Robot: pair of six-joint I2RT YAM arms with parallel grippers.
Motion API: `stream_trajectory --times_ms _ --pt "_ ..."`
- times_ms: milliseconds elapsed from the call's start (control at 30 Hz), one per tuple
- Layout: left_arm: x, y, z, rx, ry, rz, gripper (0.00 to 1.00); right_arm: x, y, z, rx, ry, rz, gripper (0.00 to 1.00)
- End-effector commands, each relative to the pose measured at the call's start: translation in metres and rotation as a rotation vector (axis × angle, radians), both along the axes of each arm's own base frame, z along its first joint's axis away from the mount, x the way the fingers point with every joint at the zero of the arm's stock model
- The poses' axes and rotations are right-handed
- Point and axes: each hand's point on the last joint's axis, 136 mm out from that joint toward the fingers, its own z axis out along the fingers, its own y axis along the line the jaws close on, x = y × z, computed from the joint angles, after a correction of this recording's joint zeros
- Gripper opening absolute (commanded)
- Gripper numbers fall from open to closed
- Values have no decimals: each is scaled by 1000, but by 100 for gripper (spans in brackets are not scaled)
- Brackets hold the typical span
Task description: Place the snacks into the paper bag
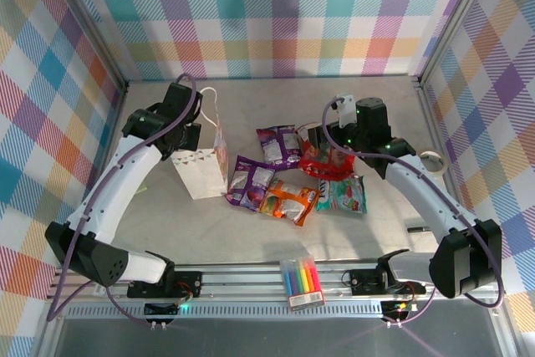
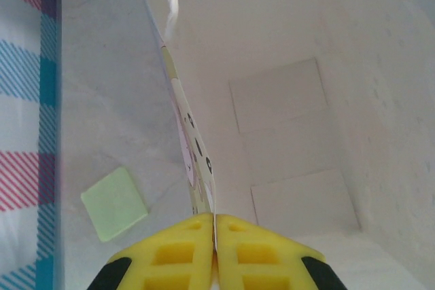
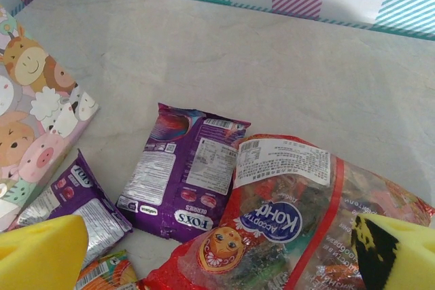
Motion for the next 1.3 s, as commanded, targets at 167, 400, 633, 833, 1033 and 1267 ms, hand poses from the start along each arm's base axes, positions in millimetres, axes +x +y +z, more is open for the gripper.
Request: stream_trajectory --times_ms 167,400,633,833,1033,1267 --pt "22 -5 -2 16 -66 -80 10 2 -3 8 -29 -12 -14 99" --pt "24 16 15 31 -97 34 14 3 -5 3 -47 14 -27 99" --pt "23 38 11 -19 -94 116 12 3 -5 0 -41 29 -33 99" --pt "24 32 6 -61 -82 88 35 3 -6 -1 -51 43 -39 99" --pt "21 31 16 -87 -84 103 52 4 -8 -7 -56 75 -59 99" --pt "3 35 43 -123 -141 130 75 3 -11 -11 -74 116 -71 99"
